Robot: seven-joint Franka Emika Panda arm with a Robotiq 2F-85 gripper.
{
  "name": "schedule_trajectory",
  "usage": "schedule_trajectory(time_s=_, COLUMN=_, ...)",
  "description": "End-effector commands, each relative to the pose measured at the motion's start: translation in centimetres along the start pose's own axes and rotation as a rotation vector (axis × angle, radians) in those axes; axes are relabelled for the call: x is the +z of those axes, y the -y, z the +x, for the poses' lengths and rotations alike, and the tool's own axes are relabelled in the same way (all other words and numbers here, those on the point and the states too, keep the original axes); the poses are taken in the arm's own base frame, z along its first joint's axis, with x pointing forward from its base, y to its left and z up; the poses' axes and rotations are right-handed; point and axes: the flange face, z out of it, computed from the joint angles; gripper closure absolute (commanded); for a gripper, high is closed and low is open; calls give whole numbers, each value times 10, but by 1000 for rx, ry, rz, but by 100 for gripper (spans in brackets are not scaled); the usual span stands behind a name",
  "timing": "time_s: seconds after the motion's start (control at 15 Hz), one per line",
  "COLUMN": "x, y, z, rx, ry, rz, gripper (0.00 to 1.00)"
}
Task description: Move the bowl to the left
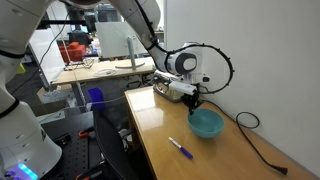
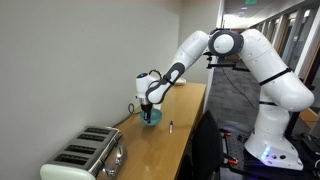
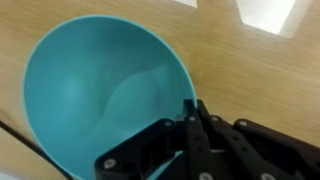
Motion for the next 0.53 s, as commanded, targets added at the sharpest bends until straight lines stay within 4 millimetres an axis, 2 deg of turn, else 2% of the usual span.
schedule_trajectory(time_s=0.0, x=-21, y=55, z=-16, rx=23, ry=14, rz=8, gripper=99)
schedule_trajectory(time_s=0.27, x=-25, y=133, z=-19, rx=15, ry=21, rz=1, gripper=99)
schedule_trajectory(time_s=0.47, x=-25, y=175, z=-16, rx=9, ry=17, rz=-6, gripper=99)
